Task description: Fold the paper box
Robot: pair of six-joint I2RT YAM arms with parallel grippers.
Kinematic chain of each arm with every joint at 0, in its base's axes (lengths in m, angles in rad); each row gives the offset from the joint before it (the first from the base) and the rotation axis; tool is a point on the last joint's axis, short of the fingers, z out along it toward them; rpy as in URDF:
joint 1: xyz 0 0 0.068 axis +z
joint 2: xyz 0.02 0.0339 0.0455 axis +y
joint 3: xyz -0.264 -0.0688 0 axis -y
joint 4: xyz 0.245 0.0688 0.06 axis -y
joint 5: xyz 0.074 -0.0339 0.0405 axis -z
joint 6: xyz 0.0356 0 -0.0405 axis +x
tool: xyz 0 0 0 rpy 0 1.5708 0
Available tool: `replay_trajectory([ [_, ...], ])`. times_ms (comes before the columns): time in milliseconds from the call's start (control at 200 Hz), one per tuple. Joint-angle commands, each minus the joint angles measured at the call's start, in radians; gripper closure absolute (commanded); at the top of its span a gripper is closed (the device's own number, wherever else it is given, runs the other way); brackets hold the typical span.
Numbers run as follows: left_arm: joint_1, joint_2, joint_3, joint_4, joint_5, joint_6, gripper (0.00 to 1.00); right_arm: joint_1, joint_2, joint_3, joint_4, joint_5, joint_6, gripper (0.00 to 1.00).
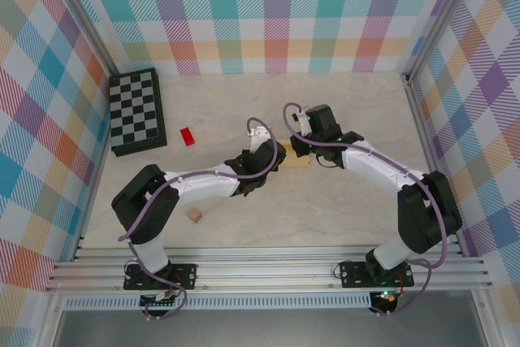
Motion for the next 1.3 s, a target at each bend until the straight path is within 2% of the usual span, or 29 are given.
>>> replay_trajectory([
  [0, -0.012, 0.044, -0.023, -0.168, 0.059, -0.001, 1.0, 0.003, -0.022, -0.07, 0.087, 0.033, -0.038, 0.86],
  [55, -0.011, 0.037, -0.023, -0.169, 0.078, 0.004, 0.97, 0.003, -0.024, -0.094, 0.107, 0.047, -0.038, 0.86],
  [150, -0.011, -0.006, -0.034, -0.172, 0.137, 0.018, 0.7, 0.003, -0.029, -0.117, 0.113, 0.071, -0.035, 0.87],
  [185, -0.006, -0.03, -0.035, -0.183, 0.169, 0.016, 0.63, 0.003, -0.033, -0.125, 0.118, 0.072, -0.035, 0.87],
  [285, 0.012, -0.103, -0.027, -0.25, 0.289, -0.009, 0.53, 0.003, -0.046, -0.145, 0.124, 0.088, -0.036, 0.87],
  [360, 0.016, -0.16, -0.018, -0.311, 0.358, -0.032, 0.52, 0.003, -0.052, -0.156, 0.129, 0.092, -0.035, 0.87],
  [535, 0.034, -0.272, 0.004, -0.42, 0.44, -0.167, 0.5, 0.003, -0.06, -0.171, 0.136, 0.085, -0.018, 0.87],
  [640, 0.052, -0.292, 0.044, -0.475, 0.472, -0.253, 0.51, 0.002, -0.057, -0.171, 0.133, 0.082, -0.006, 0.87],
  [715, 0.065, -0.294, 0.063, -0.501, 0.468, -0.329, 0.47, 0.003, -0.055, -0.169, 0.134, 0.076, 0.0, 0.87],
  [805, 0.095, -0.266, 0.074, -0.476, 0.491, -0.402, 0.46, 0.003, -0.061, -0.177, 0.141, 0.068, 0.005, 0.87],
  [1020, 0.113, -0.152, 0.119, -0.399, 0.435, -0.389, 0.47, 0.003, -0.065, -0.196, 0.159, 0.044, 0.014, 0.88],
  [1295, 0.152, -0.139, 0.119, -0.311, 0.476, -0.385, 0.47, 0.002, -0.069, -0.218, 0.165, 0.034, 0.015, 0.88],
])
